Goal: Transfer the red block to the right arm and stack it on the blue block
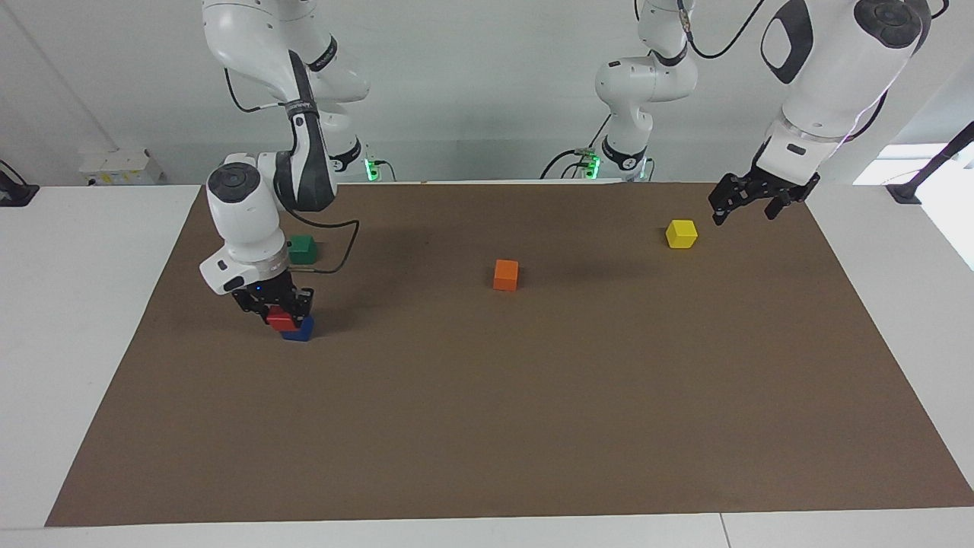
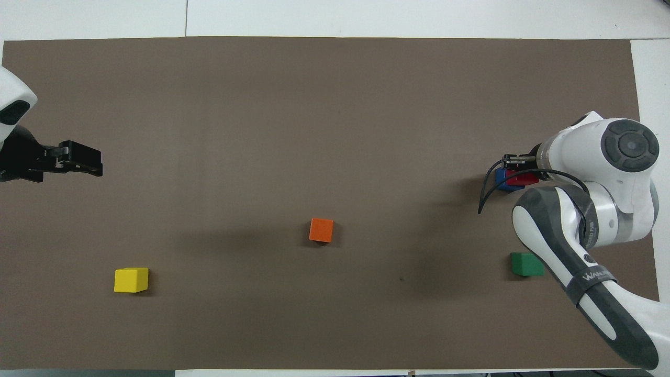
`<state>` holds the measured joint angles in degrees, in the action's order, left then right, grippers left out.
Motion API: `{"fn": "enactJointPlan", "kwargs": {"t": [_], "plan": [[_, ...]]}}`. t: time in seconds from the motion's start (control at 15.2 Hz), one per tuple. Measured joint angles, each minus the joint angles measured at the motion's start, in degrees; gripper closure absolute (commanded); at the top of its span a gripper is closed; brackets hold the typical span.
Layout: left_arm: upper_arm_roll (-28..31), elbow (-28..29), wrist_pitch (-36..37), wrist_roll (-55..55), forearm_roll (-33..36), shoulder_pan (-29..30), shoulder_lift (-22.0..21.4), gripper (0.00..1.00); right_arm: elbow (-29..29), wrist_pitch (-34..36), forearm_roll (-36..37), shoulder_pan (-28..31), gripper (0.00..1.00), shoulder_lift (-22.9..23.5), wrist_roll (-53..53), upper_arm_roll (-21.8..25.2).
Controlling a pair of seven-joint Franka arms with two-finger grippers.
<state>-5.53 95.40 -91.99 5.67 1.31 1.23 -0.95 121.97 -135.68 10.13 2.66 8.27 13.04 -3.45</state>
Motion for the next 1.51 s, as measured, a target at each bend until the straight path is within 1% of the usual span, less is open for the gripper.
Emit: {"fn": "enactJointPlan", "kwargs": {"t": [0.33,0.53,0.72,0.98,1.12,1.38,1.51], "plan": [[0.2,0.0,0.1,0.0,0.0,0.3,0.0,0.00,0.6,1.4,0.0,0.0,0.00,0.0,0.2,0.0],[0.2,0.0,0.2,0.0,0.0,0.8,0.0,0.00,-1.2,4.8,0.0,0.0,0.00,-0.6,0.2,0.0],[0.1,0.0,0.2,0.0,0.0,0.8,0.0,0.00,-6.6,12.4,-0.4,-0.1,0.00,-2.3,-2.3,-0.8],[0.1,0.0,0.2,0.0,0.0,0.8,0.0,0.00,-11.1,19.8,-6.9,0.1,0.00,-6.6,-8.3,-1.2],[0.1,0.0,0.2,0.0,0.0,0.8,0.0,0.00,-14.2,26.6,-7.4,0.2,0.00,-8.2,-10.3,-1.1],[0.1,0.0,0.2,0.0,0.0,0.8,0.0,0.00,-21.7,40.8,-7.4,0.3,0.00,-9.4,-13.2,-0.9],[0.1,0.0,0.2,0.0,0.0,0.8,0.0,0.00,-24.3,44.6,-7.8,0.4,0.00,-9.4,-13.9,-0.8]]}}
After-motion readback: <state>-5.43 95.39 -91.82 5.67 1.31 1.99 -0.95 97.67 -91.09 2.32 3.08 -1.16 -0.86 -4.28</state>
